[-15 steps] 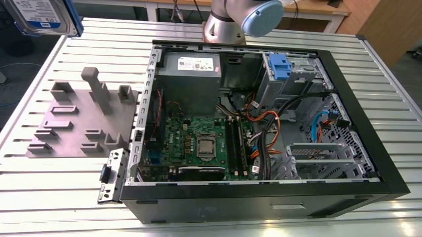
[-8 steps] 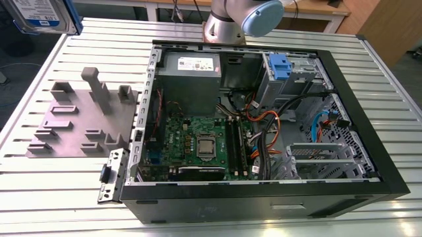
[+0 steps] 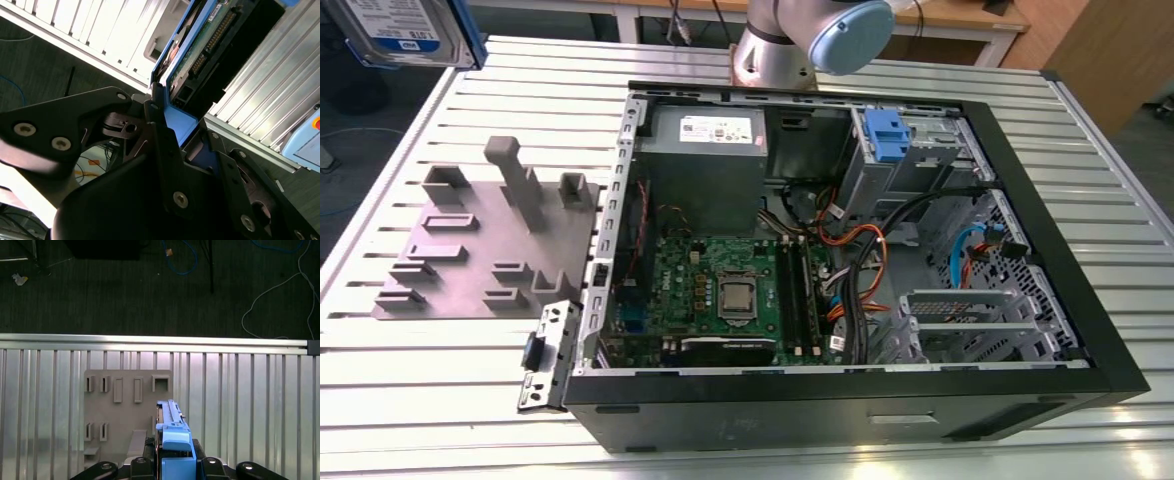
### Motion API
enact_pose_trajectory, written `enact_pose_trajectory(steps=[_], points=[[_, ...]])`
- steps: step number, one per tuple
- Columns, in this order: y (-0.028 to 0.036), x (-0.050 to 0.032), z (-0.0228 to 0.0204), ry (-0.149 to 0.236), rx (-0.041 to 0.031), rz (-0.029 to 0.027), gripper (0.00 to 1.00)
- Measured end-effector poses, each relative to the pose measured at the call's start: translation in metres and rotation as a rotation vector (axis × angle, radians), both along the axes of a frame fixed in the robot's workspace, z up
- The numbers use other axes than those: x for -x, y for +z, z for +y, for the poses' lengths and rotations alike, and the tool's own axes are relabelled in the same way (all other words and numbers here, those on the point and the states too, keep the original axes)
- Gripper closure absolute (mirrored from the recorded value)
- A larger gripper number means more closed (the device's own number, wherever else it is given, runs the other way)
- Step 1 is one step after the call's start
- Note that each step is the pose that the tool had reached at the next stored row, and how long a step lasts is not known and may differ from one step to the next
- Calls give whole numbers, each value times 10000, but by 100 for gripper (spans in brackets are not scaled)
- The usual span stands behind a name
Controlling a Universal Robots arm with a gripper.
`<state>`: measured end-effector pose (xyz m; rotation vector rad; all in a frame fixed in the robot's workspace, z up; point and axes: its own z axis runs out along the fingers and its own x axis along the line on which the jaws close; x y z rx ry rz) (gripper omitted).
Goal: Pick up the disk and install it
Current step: 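Pick up the disk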
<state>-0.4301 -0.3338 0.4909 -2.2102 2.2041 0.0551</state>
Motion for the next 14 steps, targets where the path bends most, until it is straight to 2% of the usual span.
enact_pose_trajectory(steps=[8, 10, 14], points=[[4, -37, 0, -1, 1, 1, 64], [27, -40, 0, 0, 1, 2, 64], [119, -40, 0, 0, 1, 1, 64]])
